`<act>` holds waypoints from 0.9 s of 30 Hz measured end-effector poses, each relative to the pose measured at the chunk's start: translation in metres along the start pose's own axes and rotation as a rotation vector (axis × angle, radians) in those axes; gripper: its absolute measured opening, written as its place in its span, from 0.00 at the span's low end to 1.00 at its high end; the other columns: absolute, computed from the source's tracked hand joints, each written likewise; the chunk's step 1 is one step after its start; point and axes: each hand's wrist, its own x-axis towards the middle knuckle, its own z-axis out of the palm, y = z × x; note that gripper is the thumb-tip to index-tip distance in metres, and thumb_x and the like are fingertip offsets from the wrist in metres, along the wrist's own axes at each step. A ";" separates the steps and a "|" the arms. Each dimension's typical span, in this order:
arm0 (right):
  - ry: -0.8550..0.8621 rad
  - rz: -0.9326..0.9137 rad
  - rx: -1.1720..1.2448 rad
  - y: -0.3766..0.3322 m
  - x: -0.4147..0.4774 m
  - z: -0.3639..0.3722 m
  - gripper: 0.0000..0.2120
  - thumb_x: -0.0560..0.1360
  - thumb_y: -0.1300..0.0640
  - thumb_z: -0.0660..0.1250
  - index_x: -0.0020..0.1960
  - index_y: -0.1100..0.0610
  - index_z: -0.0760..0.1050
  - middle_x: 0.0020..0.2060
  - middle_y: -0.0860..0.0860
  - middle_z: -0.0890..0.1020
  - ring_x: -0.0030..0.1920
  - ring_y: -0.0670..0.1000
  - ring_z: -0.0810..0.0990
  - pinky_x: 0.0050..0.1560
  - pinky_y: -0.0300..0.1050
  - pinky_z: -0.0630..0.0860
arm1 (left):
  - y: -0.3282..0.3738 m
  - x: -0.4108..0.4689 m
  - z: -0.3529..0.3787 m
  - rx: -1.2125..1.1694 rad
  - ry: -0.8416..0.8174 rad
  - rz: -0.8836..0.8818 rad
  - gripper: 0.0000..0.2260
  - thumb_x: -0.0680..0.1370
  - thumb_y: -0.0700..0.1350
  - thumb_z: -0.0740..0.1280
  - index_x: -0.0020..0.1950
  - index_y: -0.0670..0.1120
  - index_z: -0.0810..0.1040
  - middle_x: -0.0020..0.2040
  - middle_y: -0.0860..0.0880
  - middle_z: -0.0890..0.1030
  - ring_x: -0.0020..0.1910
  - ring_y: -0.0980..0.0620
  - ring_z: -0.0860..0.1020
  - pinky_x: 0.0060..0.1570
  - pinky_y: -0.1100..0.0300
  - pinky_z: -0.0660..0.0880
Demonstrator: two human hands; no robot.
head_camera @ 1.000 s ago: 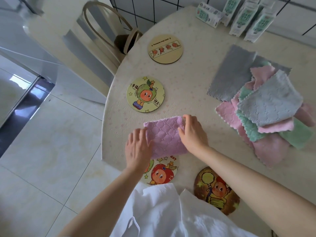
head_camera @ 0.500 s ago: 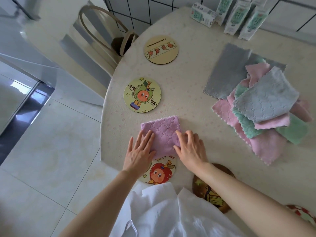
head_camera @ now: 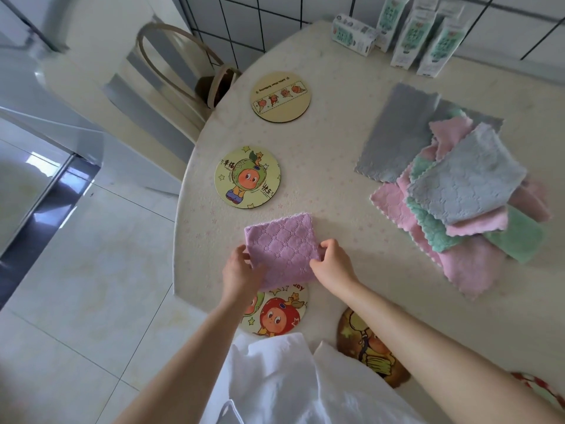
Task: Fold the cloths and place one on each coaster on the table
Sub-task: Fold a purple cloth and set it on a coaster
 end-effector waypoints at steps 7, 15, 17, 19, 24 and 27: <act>-0.121 0.205 0.231 -0.008 0.009 -0.011 0.22 0.74 0.53 0.65 0.64 0.56 0.65 0.52 0.52 0.74 0.49 0.51 0.75 0.45 0.44 0.73 | 0.020 0.012 -0.015 -0.520 -0.146 -0.373 0.06 0.71 0.38 0.72 0.45 0.36 0.81 0.35 0.40 0.79 0.33 0.47 0.73 0.38 0.49 0.77; -0.237 0.241 0.361 -0.016 0.021 -0.025 0.16 0.76 0.47 0.64 0.57 0.58 0.73 0.40 0.50 0.74 0.38 0.49 0.72 0.36 0.41 0.68 | 0.070 0.020 -0.038 -0.631 -0.546 -0.308 0.12 0.75 0.41 0.66 0.57 0.39 0.77 0.46 0.41 0.79 0.47 0.43 0.77 0.47 0.48 0.78; -0.297 0.222 0.451 -0.020 0.026 -0.029 0.19 0.75 0.44 0.64 0.58 0.56 0.73 0.45 0.50 0.77 0.43 0.51 0.76 0.44 0.42 0.75 | 0.084 0.029 -0.044 -0.682 -0.689 -0.254 0.13 0.76 0.40 0.63 0.60 0.39 0.74 0.51 0.40 0.78 0.51 0.41 0.77 0.53 0.42 0.77; -0.372 0.179 0.533 -0.025 0.034 -0.033 0.23 0.74 0.42 0.64 0.61 0.56 0.72 0.54 0.51 0.79 0.54 0.52 0.78 0.58 0.49 0.76 | 0.096 0.044 -0.050 -0.751 -0.775 -0.211 0.14 0.77 0.39 0.62 0.63 0.40 0.73 0.54 0.39 0.76 0.53 0.42 0.75 0.55 0.45 0.75; -0.451 0.180 0.923 -0.064 0.070 -0.056 0.14 0.77 0.52 0.64 0.58 0.58 0.74 0.48 0.55 0.80 0.52 0.53 0.79 0.54 0.48 0.75 | 0.141 0.088 -0.060 -0.811 -0.839 -0.150 0.13 0.78 0.39 0.59 0.62 0.41 0.73 0.47 0.42 0.82 0.46 0.45 0.80 0.44 0.51 0.79; -0.309 0.150 0.976 -0.096 0.100 -0.073 0.08 0.76 0.57 0.65 0.54 0.58 0.76 0.44 0.54 0.80 0.43 0.51 0.79 0.42 0.45 0.77 | 0.168 0.125 -0.063 -0.787 -0.766 -0.135 0.14 0.78 0.41 0.60 0.63 0.38 0.72 0.53 0.39 0.81 0.50 0.44 0.80 0.49 0.49 0.78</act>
